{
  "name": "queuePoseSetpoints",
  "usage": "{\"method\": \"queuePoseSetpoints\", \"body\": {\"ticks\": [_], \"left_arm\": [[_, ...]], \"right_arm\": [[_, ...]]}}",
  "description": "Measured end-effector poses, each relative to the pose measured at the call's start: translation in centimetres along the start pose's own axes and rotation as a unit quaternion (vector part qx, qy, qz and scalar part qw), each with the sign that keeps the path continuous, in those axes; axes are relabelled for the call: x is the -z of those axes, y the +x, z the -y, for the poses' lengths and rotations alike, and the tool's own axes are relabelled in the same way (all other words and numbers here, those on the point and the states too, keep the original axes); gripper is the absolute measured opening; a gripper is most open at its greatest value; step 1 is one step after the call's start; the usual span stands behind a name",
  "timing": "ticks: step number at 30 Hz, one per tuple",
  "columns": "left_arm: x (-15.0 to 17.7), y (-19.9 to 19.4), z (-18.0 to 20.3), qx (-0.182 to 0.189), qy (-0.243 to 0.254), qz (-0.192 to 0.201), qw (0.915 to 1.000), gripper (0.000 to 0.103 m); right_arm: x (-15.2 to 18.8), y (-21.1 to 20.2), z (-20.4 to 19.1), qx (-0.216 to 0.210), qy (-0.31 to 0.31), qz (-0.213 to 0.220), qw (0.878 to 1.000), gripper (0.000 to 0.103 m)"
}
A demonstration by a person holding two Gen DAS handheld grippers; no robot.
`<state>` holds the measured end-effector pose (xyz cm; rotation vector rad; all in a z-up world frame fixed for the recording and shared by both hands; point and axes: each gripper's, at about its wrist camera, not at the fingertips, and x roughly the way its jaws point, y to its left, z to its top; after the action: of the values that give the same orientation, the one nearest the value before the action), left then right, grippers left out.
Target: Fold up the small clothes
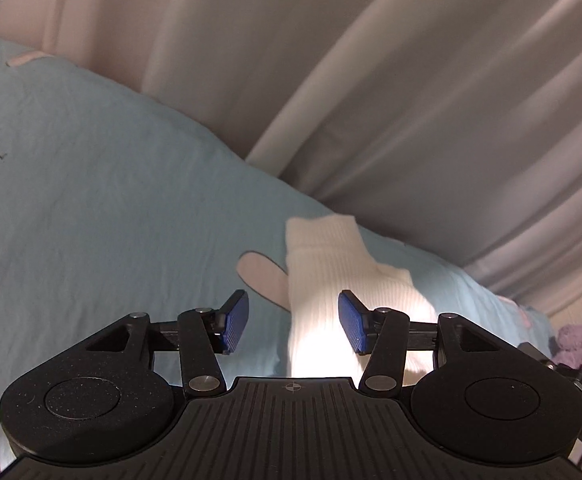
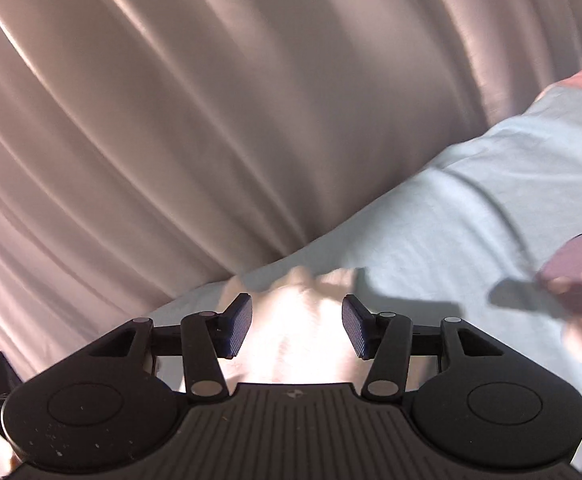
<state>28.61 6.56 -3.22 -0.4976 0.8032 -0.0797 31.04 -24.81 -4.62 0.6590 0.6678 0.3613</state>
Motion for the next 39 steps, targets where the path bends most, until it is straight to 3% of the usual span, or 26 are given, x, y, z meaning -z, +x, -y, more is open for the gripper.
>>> {"method": "queuePoseSetpoints", "body": {"ticks": [4, 8, 9, 10, 17, 24, 27, 31, 36, 39], "left_arm": [[-0.4, 3.3, 2.5, -0.02, 0.017, 0.015, 0.9996, 0.058], [-0.4, 8.0, 4.5, -0.061, 0.057, 0.029, 0.9961, 0.057], [-0.2, 9.0, 4.9, -0.067, 0.069, 0.032, 0.9949, 0.056], [0.0, 9.5, 4.8, -0.071, 0.079, 0.039, 0.9935, 0.058], [0.9, 10.9, 5.6, -0.101, 0.104, 0.051, 0.9881, 0.075], [1.0, 11.0, 5.4, -0.095, 0.086, 0.048, 0.9905, 0.078], [1.1, 10.5, 5.4, -0.085, 0.088, 0.022, 0.9923, 0.078], [3.1, 8.4, 5.1, -0.077, 0.112, -0.006, 0.9907, 0.078], [6.8, 1.7, 3.1, -0.03, 0.102, 0.016, 0.9942, 0.079], [9.1, -2.2, 2.2, -0.029, 0.12, 0.008, 0.9923, 0.079]], "right_arm": [[0.8, 6.2, -2.8, 0.041, -0.027, -0.029, 0.998, 0.02], [1.2, 9.5, -2.9, 0.13, -0.083, -0.02, 0.988, 0.017], [1.5, 9.8, -2.6, 0.149, -0.107, -0.008, 0.983, 0.005], [1.8, 10.1, -2.3, 0.166, -0.13, 0.005, 0.978, 0.0], [2.6, 11.0, -1.7, 0.174, -0.195, 0.036, 0.965, 0.0], [2.7, 10.2, -1.8, 0.165, -0.188, 0.032, 0.968, 0.0], [2.5, 9.6, -2.9, 0.161, -0.186, 0.012, 0.969, 0.002], [3.7, 6.1, -3.7, 0.124, -0.18, 0.005, 0.976, 0.01], [8.0, -1.5, -3.3, 0.076, -0.175, -0.021, 0.981, 0.016], [10.3, -5.7, -1.0, 0.073, -0.114, -0.048, 0.99, 0.032]]}}
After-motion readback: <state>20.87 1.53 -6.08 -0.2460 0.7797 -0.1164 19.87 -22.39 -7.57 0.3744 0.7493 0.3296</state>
